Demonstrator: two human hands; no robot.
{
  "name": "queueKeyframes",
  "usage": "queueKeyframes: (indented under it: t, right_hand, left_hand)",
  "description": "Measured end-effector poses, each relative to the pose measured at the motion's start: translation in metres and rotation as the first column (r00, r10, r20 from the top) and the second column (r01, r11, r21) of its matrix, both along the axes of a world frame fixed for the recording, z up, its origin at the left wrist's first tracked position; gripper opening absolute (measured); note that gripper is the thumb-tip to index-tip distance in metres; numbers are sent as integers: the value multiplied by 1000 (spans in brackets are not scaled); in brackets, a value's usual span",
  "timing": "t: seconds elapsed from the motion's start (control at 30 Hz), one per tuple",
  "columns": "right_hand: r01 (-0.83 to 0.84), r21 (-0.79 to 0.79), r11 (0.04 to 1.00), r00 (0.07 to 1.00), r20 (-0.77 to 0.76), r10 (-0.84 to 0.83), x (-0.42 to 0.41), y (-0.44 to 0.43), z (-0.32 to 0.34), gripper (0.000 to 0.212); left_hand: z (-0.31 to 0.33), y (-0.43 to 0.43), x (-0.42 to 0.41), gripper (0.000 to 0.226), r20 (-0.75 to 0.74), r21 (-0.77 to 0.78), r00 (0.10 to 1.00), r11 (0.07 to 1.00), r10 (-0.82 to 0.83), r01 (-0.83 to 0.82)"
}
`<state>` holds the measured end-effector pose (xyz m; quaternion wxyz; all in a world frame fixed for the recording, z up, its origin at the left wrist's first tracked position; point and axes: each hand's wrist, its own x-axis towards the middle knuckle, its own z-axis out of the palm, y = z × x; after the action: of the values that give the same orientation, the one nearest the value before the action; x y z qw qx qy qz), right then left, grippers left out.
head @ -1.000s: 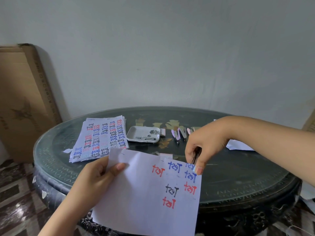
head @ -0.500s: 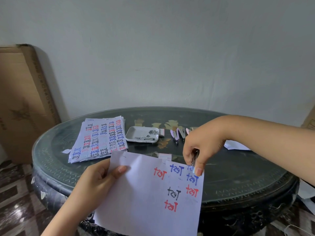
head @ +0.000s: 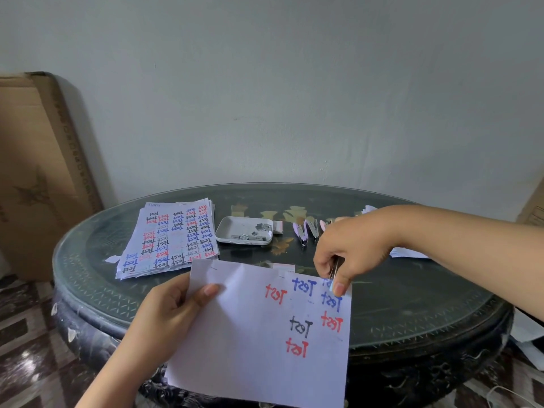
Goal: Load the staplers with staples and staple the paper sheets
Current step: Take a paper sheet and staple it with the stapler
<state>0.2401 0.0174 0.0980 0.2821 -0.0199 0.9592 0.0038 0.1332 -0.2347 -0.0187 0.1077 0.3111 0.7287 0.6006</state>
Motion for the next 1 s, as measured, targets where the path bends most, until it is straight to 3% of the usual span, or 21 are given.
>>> queueKeyframes:
  t: [0.27,0.37,0.4,0.47,0.53,0.6,0.67,0.8,0.93,1.0]
  right_hand:
    - [110,-134,985,993,-29,-115,13,16,-15,34]
    - [262,-382,886,948,-72,-312,32,31,-31,32]
    - [324,-527,786,895,-98,-434,39,35,-44,31]
    - [347,-739,577,694,-212,-689,47,42,-80,29]
    - [346,-731,587,410,-445,-796,47,47,-127,28]
    - [450,-663,598,229,-562,-795,40,46,-168,28]
    - [549,-563,617,233,-606,-760,32,43,-198,29]
    - [574,-453,682,334,-631,-700,19,42,-226,34]
    - [581,-413,701,391,-614,-686,14,51,-238,42]
    - [572,-508,644,351,-558,-752,15,58,-229,47]
  left_hand:
    - [-7,2,-5,12,-14,-20,997,997,72,-72]
    - [-12,1,-9,16,-54,-33,995,996,82,-84]
    - [-13,1,-11,16,-55,-34,995,996,78,-80]
    - [-16,-1,-15,20,-39,-45,996,996,78,-80]
    - [-16,-2,-16,48,-54,-51,994,994,90,-93]
    - [-14,-2,-18,59,-66,-54,989,990,130,-134]
    - [-12,-1,-21,62,-34,-60,992,990,123,-125]
    - [-11,4,-31,94,-18,-123,996,989,87,-88]
    - [-1,18,-29,88,-29,-181,998,982,52,-56]
    - [10,29,-21,80,-29,-190,999,981,23,-28]
